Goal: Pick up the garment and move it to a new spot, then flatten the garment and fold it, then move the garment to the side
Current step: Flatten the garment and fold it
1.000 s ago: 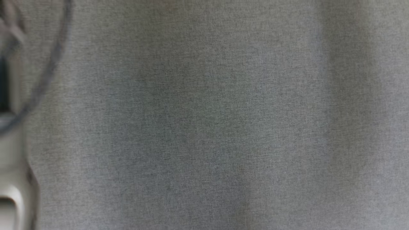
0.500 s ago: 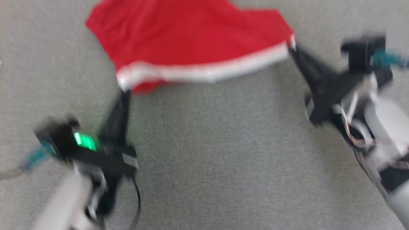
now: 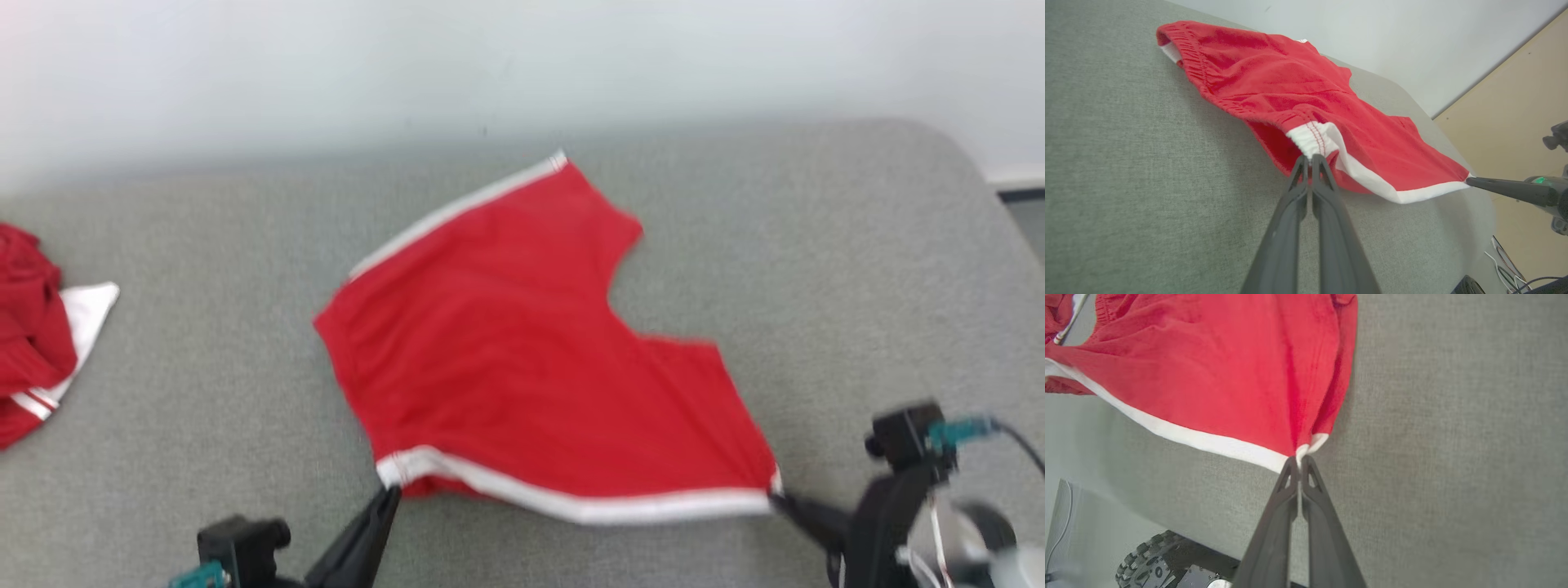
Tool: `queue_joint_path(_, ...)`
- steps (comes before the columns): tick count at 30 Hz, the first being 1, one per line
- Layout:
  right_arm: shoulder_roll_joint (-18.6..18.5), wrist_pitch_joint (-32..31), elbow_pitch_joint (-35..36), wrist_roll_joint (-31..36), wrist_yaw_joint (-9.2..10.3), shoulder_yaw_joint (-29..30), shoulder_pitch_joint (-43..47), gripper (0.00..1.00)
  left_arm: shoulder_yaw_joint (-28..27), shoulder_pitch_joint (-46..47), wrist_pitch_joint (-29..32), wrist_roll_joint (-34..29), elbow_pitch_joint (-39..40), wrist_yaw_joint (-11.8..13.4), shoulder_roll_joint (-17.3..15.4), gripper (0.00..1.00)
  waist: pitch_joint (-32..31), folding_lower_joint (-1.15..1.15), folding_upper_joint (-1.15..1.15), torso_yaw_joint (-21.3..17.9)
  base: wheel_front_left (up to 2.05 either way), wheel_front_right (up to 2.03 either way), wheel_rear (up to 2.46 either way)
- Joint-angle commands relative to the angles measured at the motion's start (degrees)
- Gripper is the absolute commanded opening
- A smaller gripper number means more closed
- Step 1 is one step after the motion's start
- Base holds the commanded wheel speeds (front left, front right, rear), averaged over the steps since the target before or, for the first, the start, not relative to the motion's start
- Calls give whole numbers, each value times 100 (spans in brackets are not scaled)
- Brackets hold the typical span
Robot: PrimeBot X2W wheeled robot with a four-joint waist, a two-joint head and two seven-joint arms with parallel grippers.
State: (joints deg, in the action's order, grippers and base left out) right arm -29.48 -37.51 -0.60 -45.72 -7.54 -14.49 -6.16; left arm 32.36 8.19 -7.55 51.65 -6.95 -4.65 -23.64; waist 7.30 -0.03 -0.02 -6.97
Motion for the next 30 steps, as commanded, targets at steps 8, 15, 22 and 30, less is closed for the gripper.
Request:
queue_joint_path(8,547,-1284,1006,351,11,1185,1430,0,202,-847,621,97,565,349,-521,0,-325,3,2,-18,0,0,0)
queue_joint_path(15,1054,-1052,2003,770,11,1559,1170,0,-53,-934,440,275,1344,560,-523,0,-72,3,2,150,0,0,0)
queue_joint_path(22,741,-137,1470,1116,11,1009,-262,0,-157,-195,548,490,1298,537,-101,0,355,3,2,383,0,0,0)
queue_joint_path(30,444,641,-112,1253,12,363,-1979,0,-242,847,854,483,800,923,341,0,809,3,2,693,0,0,0)
